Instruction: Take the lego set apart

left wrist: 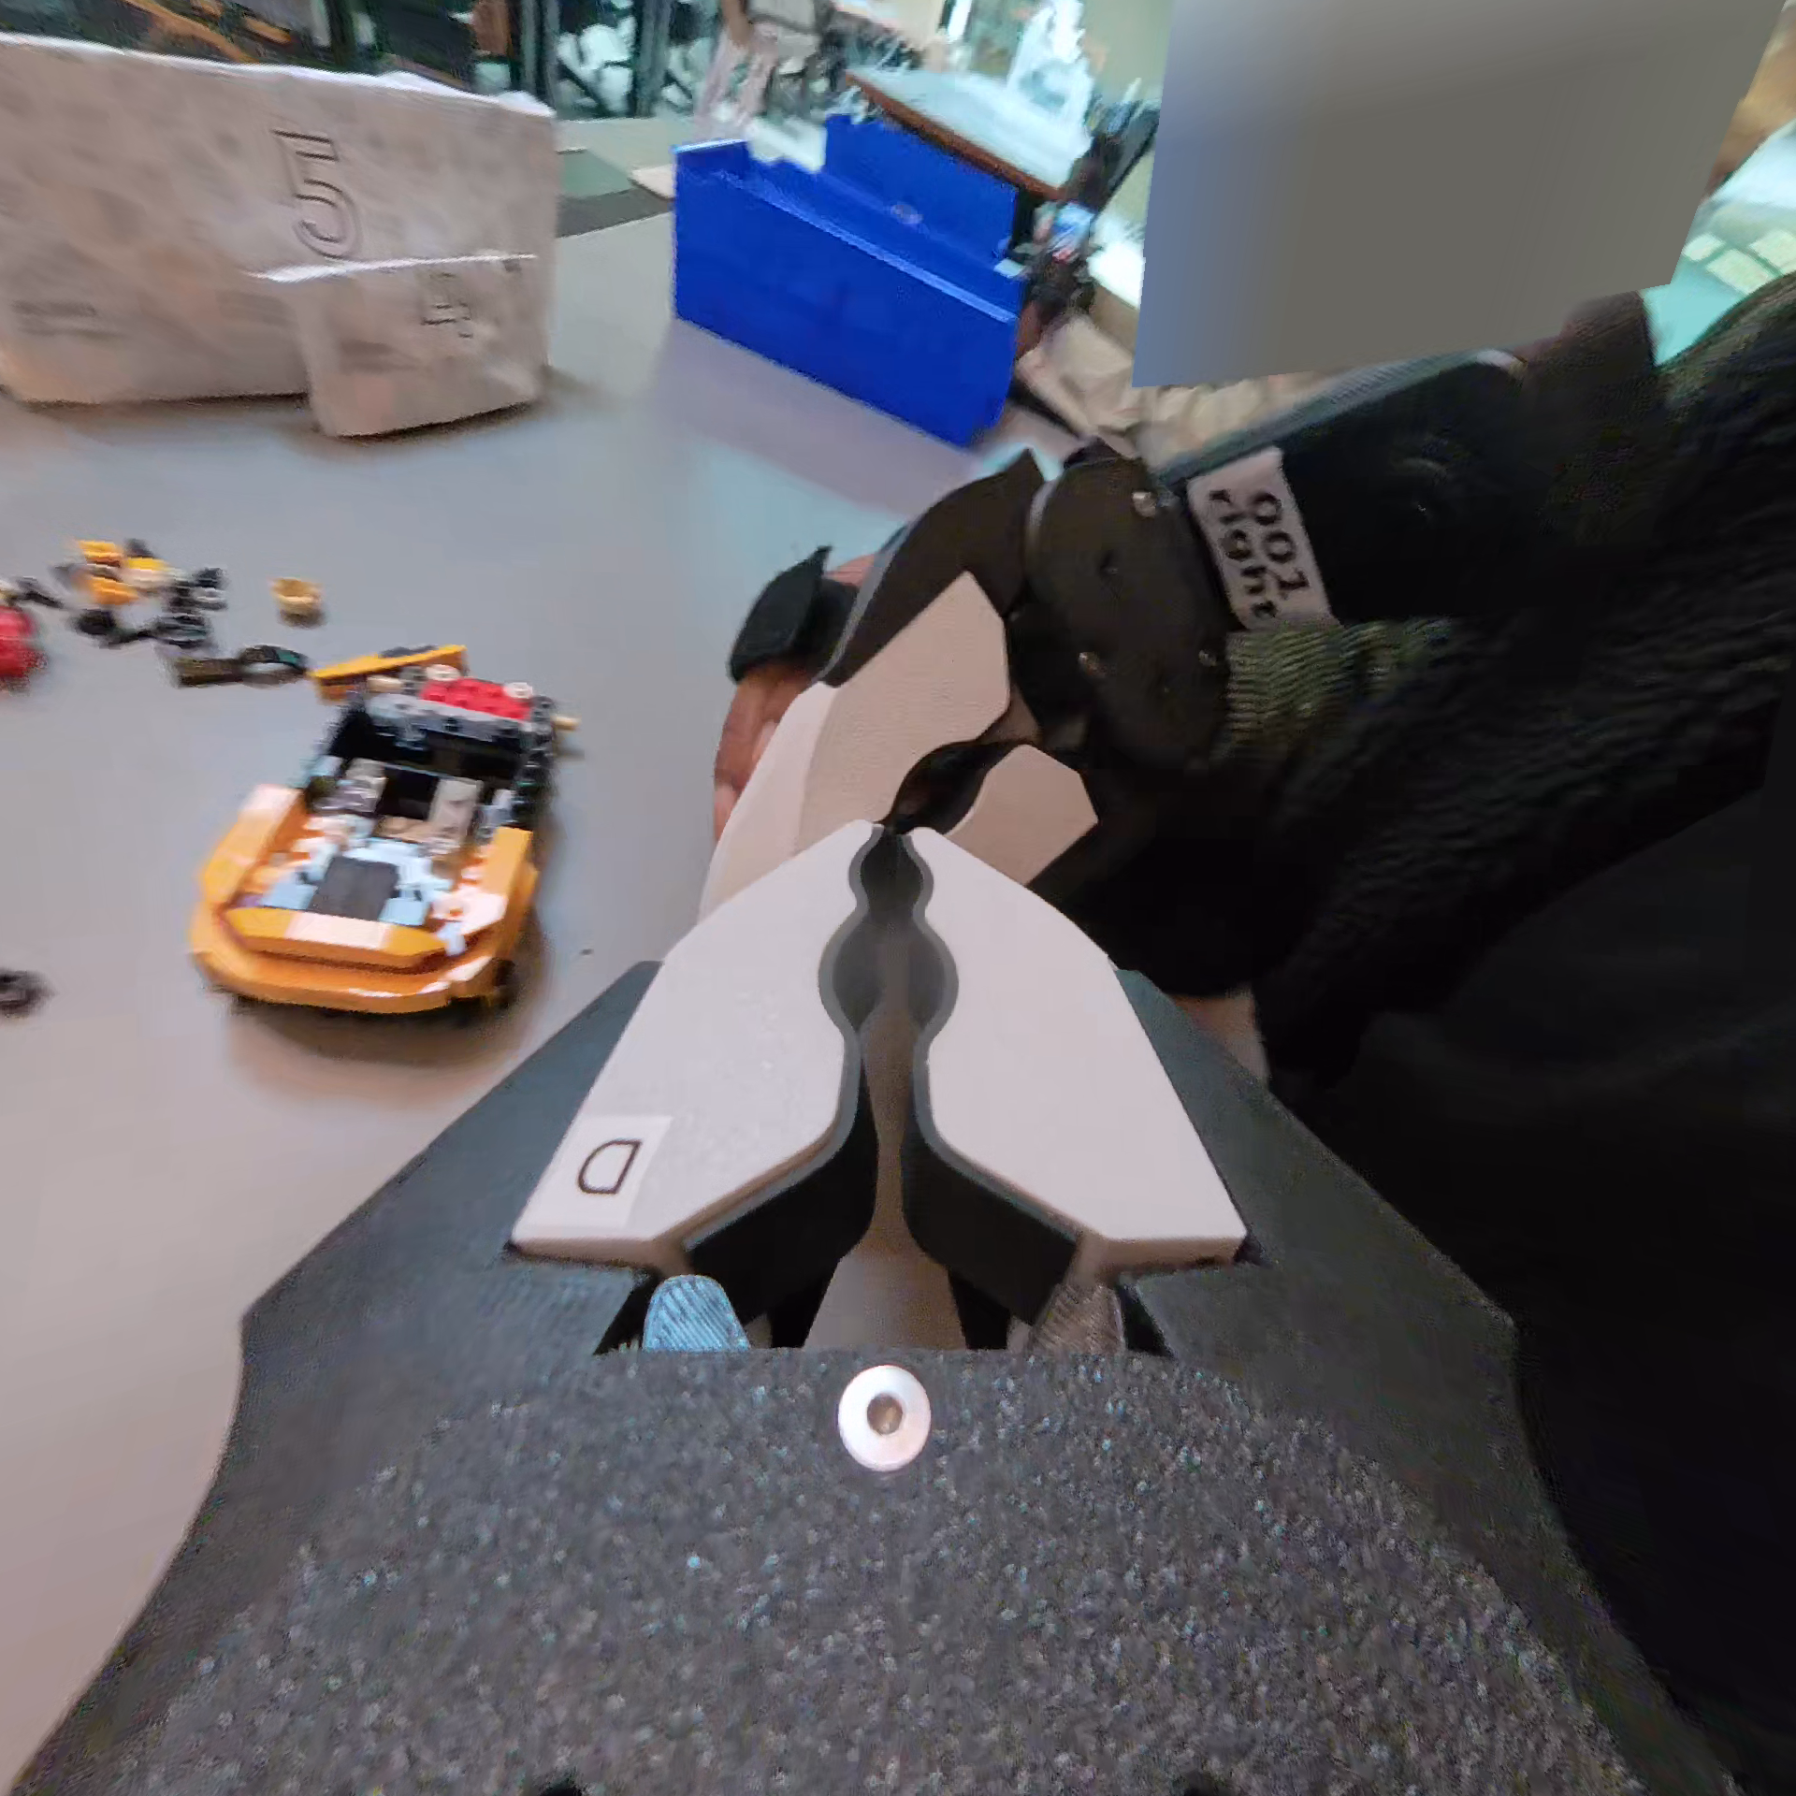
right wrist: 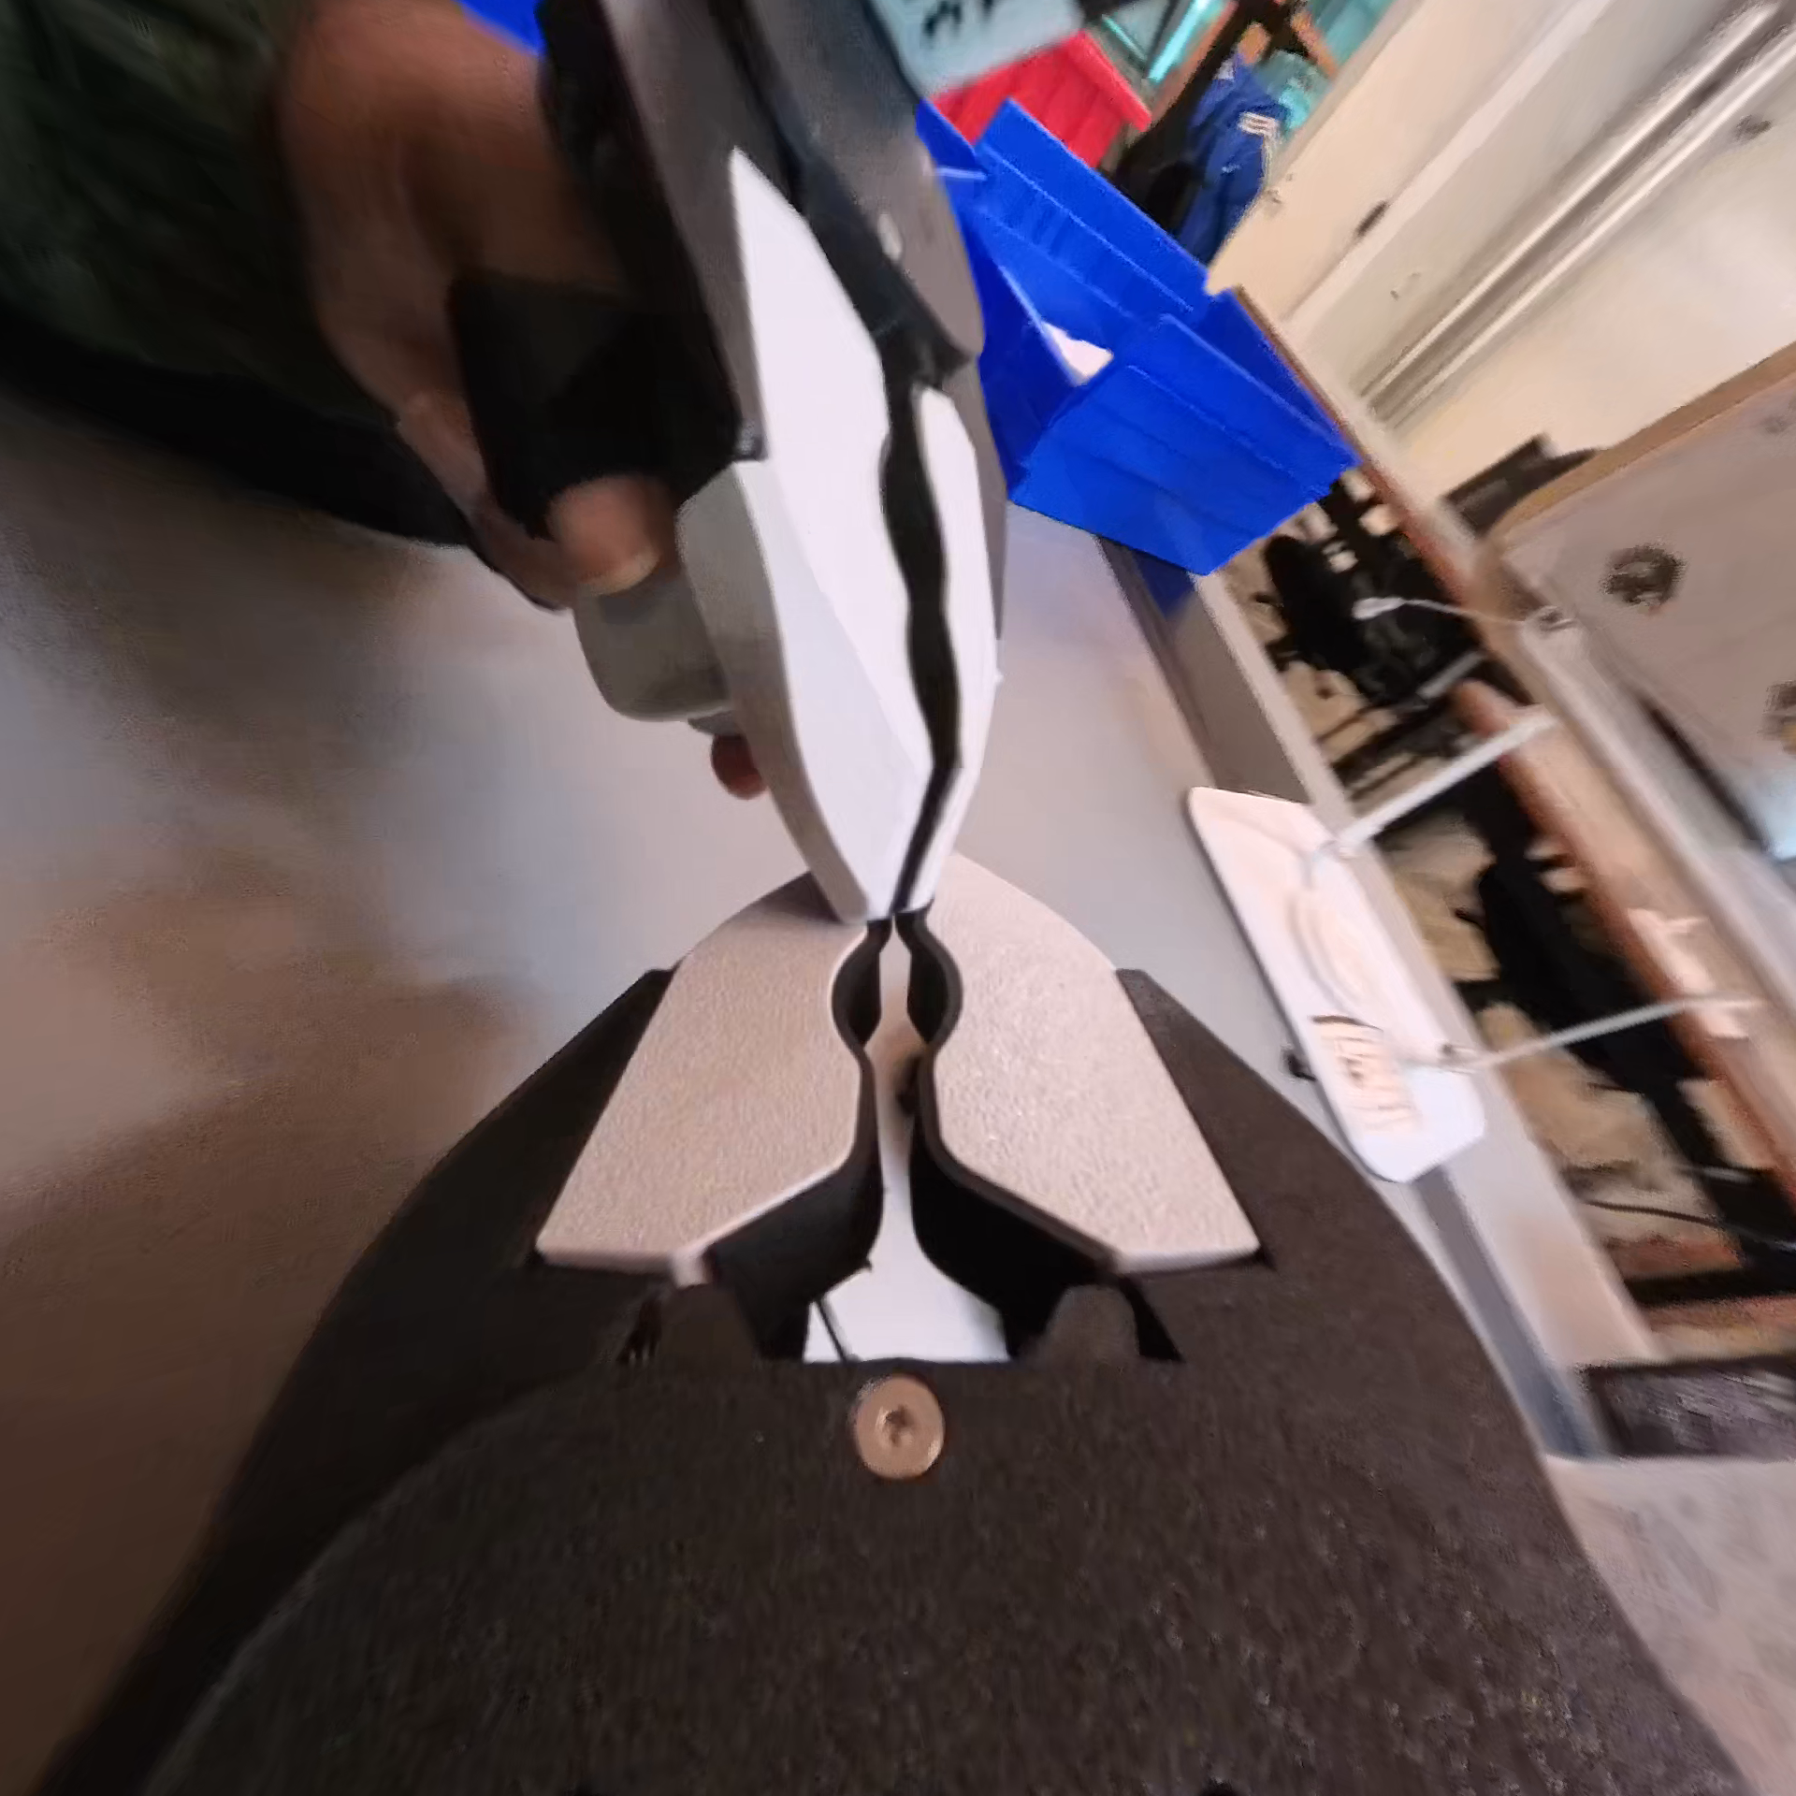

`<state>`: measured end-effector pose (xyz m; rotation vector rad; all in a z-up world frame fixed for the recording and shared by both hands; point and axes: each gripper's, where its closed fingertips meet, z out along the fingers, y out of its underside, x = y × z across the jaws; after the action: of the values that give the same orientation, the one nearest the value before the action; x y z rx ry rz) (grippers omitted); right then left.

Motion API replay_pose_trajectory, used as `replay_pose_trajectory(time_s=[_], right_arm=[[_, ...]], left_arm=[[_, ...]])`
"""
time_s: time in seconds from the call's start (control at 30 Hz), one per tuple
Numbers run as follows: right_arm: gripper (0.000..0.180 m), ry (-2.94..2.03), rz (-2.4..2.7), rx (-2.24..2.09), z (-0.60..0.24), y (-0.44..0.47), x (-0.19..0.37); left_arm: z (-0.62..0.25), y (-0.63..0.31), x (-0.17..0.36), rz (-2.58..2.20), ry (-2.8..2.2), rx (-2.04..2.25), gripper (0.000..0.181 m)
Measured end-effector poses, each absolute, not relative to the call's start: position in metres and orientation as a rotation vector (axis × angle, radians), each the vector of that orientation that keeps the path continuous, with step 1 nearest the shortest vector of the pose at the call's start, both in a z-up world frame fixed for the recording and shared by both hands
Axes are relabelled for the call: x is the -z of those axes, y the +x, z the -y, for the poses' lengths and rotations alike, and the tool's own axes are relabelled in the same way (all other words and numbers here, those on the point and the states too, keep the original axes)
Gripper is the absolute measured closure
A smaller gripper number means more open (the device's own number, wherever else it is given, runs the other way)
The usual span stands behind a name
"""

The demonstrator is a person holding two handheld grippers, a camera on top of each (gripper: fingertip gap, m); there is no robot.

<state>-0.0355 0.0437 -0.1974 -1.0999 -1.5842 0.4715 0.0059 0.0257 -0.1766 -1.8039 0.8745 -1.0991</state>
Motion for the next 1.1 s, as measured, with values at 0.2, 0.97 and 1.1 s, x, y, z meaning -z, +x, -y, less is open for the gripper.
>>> replay_pose_trajectory(time_s=[0.2, 0.97, 1.1], right_arm=[[0.180, -1.148, 1.469, -0.569, -0.056, -0.028, 0.181], [0.180, -1.425, 1.399, -0.658, -0.093, -0.014, 0.203], [0.179, -1.436, 1.460, -0.759, -0.083, -0.015, 0.208]], left_arm=[[-0.035, -0.027, 0.171, -0.844, -1.803, 1.037, 0.180], [-0.044, -0.019, 0.287, -1.240, -2.159, 0.449, 0.174], [-0.055, -0.024, 0.250, -1.217, -1.918, 0.422, 0.174]])
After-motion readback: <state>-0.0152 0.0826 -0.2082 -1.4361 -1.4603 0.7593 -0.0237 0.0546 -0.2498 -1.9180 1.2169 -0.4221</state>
